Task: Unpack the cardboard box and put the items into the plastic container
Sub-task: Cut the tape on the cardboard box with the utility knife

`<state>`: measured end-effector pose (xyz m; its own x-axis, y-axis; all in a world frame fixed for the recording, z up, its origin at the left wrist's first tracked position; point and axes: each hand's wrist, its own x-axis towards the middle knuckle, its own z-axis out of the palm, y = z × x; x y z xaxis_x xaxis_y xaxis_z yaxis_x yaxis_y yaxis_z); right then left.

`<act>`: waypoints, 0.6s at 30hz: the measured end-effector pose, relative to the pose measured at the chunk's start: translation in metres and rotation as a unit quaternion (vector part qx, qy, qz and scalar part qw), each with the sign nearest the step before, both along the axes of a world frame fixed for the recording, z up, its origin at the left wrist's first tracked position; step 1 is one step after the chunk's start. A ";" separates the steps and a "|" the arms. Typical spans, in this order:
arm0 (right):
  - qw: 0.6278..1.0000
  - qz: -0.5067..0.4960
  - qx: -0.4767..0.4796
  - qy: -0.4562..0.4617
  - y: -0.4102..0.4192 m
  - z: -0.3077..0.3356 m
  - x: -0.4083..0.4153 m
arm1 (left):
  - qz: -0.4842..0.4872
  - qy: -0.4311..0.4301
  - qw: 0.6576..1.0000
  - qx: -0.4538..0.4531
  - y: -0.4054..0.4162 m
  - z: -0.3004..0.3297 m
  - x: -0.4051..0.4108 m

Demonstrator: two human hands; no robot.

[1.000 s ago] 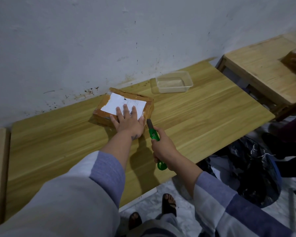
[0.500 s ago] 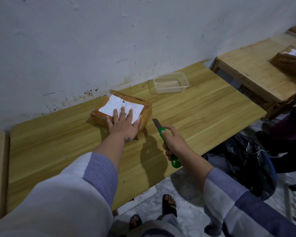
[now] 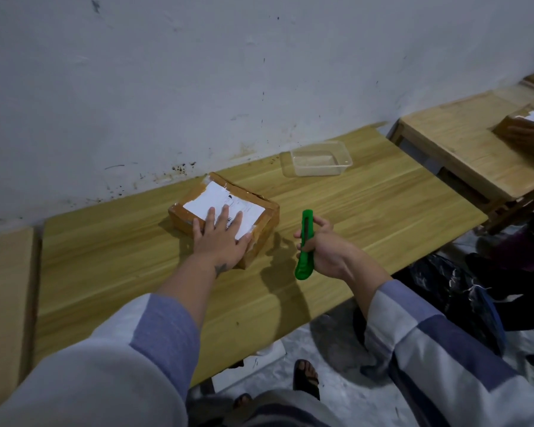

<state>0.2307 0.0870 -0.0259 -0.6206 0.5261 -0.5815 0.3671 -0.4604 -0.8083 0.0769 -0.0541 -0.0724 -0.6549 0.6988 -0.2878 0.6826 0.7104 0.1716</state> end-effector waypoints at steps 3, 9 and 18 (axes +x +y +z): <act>0.998 0.028 0.039 -0.049 0.002 -0.005 -0.012 | 0.000 0.010 1.000 0.009 -0.002 -0.001 0.000; 0.975 -0.054 0.155 -0.149 0.027 -0.036 -0.043 | 0.036 0.010 0.997 0.062 0.002 -0.001 0.001; 0.934 0.066 0.286 -0.204 0.082 -0.048 -0.109 | 0.134 0.062 0.989 0.032 0.032 -0.007 -0.030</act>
<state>0.1220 0.1691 -0.0737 -0.4908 0.7573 -0.4308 0.7207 0.0751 -0.6891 0.0465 -0.0225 -0.0797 -0.8466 0.5092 -0.1551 0.4896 0.8592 0.1482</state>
